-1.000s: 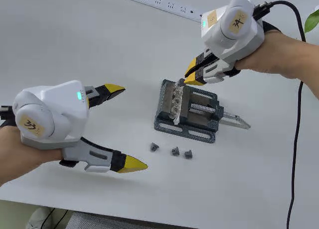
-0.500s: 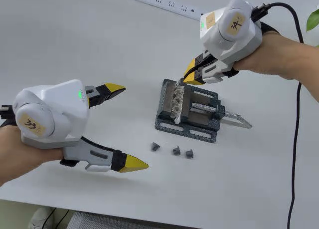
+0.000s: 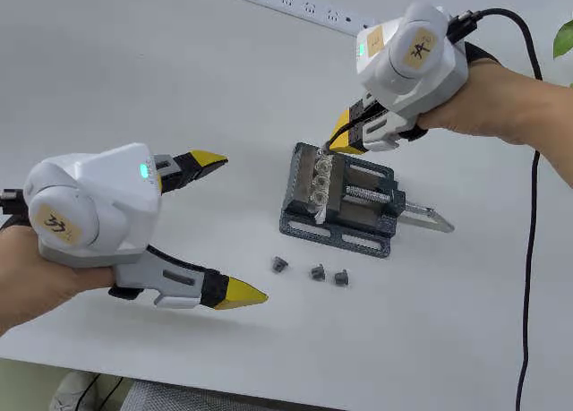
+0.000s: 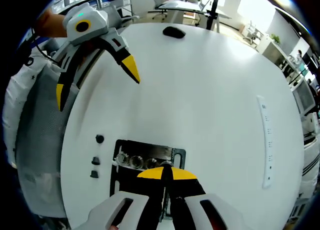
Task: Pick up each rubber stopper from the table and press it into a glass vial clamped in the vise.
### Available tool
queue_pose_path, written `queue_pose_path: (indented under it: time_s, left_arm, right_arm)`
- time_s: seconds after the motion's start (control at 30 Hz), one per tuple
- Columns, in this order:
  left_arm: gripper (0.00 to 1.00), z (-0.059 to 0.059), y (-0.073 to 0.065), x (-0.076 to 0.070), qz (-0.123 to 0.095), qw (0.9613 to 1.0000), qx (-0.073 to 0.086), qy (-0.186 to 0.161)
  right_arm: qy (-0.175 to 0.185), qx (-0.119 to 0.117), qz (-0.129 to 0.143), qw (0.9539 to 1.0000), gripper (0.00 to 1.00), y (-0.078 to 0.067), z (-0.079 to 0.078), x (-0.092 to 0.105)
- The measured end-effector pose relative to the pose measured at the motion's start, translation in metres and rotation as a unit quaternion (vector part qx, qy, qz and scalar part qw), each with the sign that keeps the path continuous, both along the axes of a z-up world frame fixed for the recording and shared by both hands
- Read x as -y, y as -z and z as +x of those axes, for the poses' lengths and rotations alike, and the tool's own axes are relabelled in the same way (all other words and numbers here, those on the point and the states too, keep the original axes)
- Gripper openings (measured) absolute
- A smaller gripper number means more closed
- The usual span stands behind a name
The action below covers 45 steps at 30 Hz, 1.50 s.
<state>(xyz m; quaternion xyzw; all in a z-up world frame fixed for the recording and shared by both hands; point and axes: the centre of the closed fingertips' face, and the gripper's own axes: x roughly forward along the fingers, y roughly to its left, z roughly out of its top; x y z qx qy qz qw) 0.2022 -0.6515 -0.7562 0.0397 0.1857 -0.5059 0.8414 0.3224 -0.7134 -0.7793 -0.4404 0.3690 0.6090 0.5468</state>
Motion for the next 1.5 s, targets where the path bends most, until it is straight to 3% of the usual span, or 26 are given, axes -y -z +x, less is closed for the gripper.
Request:
queue_pose_path:
  time_s: [1.5]
  left_arm:
    - [0.98, 0.0033, 0.0001, 0.0001, -0.007, 1.0, 0.0, -0.004]
  right_arm:
    - [-0.007, -0.006, -0.037, 0.9993, 0.0, 0.002, -0.0031, -0.0021]
